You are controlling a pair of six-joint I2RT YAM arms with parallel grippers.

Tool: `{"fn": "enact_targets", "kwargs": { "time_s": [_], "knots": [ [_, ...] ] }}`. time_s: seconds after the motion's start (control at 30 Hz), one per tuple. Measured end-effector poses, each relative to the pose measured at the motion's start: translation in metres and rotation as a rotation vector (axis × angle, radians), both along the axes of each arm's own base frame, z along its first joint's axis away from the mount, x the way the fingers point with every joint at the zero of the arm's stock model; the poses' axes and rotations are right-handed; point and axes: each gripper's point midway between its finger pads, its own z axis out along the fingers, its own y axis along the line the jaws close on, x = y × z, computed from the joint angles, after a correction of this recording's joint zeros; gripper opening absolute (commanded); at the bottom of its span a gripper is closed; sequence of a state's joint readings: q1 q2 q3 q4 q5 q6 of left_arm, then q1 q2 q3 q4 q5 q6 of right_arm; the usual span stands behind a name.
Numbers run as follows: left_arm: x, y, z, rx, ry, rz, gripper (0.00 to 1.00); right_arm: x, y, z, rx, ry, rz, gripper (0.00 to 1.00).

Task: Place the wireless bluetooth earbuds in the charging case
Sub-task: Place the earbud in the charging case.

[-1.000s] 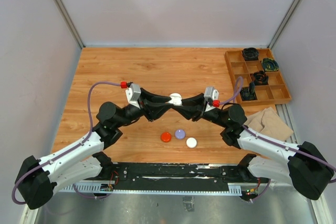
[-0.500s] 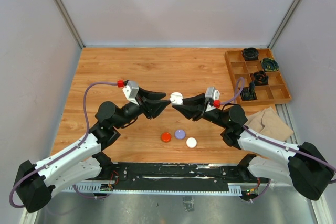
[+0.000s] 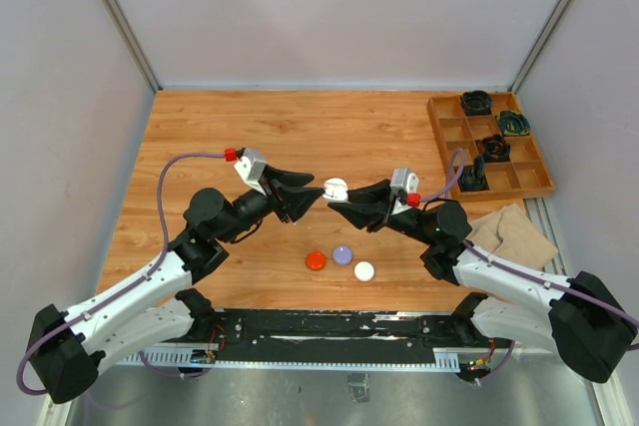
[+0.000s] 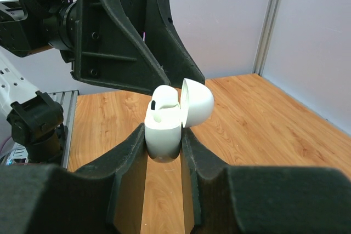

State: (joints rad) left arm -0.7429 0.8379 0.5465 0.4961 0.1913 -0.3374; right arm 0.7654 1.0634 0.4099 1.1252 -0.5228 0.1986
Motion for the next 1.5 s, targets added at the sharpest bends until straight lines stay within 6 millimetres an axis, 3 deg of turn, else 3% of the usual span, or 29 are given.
{"fn": "enact_targets", "kwargs": {
  "time_s": [0.37,0.7,1.03,1.5],
  "knots": [
    [-0.007,0.003,-0.002,0.010,0.020,-0.015,0.52,0.001,-0.002,-0.003,-0.013,-0.010,-0.016,0.10],
    [-0.003,-0.005,0.011,0.013,0.228,-0.022,0.52,0.020,-0.005,-0.044,-0.205,0.001,-0.110,0.09],
    [0.000,-0.012,-0.033,0.118,0.458,-0.010,0.38,0.029,-0.011,-0.052,-0.304,-0.048,-0.163,0.09],
    [0.003,-0.022,-0.053,0.166,0.548,-0.024,0.36,0.031,-0.011,-0.061,-0.359,-0.080,-0.176,0.09]
  ]
}}
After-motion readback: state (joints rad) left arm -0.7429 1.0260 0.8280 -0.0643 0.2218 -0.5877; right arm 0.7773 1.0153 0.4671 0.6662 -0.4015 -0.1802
